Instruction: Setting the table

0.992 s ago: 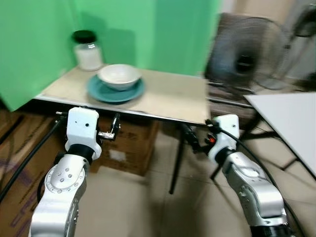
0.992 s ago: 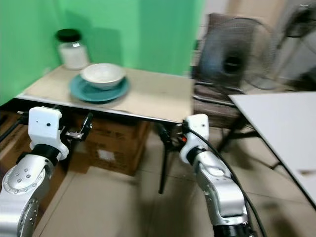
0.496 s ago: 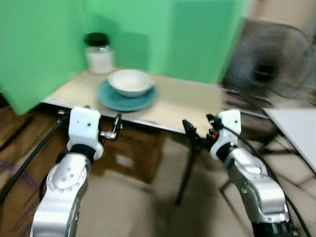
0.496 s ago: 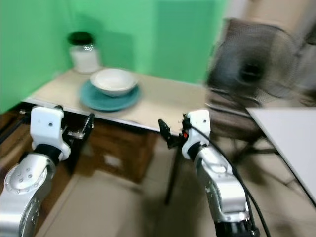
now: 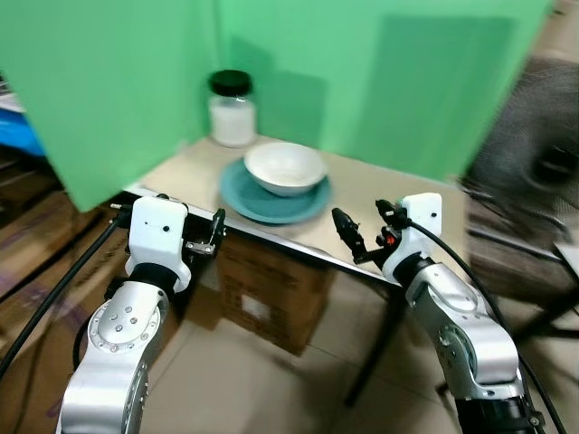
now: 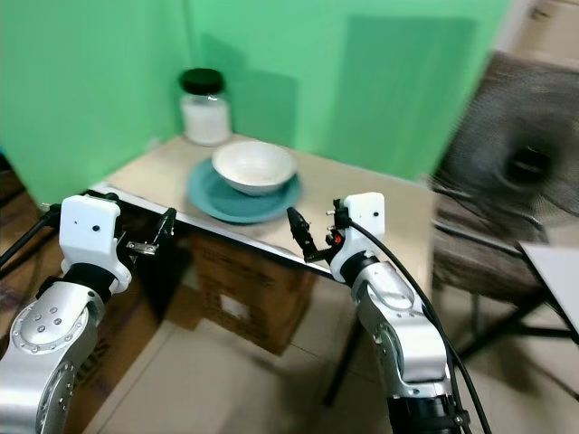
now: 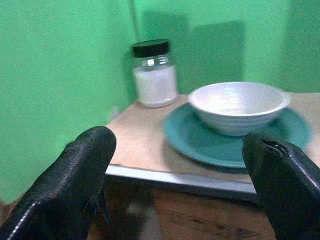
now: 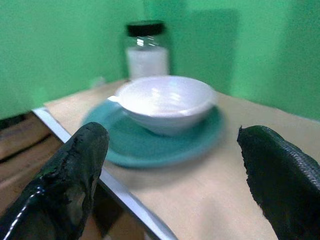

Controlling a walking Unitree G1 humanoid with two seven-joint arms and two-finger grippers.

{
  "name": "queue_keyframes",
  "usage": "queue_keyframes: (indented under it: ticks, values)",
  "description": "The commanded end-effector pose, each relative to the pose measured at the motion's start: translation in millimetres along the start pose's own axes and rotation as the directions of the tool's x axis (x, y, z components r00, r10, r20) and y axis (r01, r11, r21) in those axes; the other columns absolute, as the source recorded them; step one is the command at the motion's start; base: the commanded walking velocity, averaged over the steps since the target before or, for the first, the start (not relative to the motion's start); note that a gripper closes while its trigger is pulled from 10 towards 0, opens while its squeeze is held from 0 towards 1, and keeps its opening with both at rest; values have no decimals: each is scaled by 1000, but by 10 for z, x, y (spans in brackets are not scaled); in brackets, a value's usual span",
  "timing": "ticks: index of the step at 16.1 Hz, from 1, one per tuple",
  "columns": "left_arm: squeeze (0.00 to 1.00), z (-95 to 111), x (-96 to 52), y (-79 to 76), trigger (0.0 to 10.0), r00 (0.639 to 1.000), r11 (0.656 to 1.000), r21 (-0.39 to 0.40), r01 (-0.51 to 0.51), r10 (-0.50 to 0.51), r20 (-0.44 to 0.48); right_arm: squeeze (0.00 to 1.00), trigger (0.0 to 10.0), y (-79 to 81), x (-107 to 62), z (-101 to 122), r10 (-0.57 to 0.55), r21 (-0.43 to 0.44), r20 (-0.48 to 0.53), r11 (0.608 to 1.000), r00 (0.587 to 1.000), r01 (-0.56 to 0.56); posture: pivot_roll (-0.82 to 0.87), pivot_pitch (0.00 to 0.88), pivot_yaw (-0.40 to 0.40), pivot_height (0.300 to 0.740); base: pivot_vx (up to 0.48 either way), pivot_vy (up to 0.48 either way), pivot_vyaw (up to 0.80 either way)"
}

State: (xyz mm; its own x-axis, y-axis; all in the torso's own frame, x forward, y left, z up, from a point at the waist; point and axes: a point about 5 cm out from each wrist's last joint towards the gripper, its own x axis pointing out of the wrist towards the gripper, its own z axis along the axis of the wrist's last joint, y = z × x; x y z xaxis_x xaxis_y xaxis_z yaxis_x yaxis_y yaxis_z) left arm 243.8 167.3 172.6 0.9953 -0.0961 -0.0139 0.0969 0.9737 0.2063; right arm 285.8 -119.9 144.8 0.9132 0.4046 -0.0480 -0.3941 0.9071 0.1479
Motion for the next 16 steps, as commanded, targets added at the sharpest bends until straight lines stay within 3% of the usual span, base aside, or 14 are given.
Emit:
queue_keyframes:
  ticks: [1,3,4,9,12,16]
  values:
    - [0,10,2,46,10000,1000,1000,20,-6,6,0,0,10000,60,58,24,21,3,12,1000,1000,-21,59,0,-45,740,356,0,0]
    - [0,12,10,31,10000,1000,1000,28,8,-8,-1,0,10000,53,144,112,17,33,38,999,999,-18,59,0,-40,740,352,0,0]
    - [0,12,11,26,10000,1000,1000,28,11,-10,-1,1000,10000,61,163,138,27,59,52,998,998,-30,59,0,-40,740,352,0,0]
    - [0,17,23,28,10000,1000,999,30,18,-18,-2,1000,10000,137,340,215,51,96,43,994,998,-55,59,0,-41,740,348,0,0]
    - [0,20,42,17,10000,999,999,32,32,-32,1,1000,10000,54,494,209,-11,108,-49,994,999,17,58,0,-44,740,347,0,0]
    - [0,49,86,23,10000,995,993,62,98,-99,13,1000,10000,-14,638,245,-39,199,-107,978,993,60,59,0,-51,740,347,0,0]
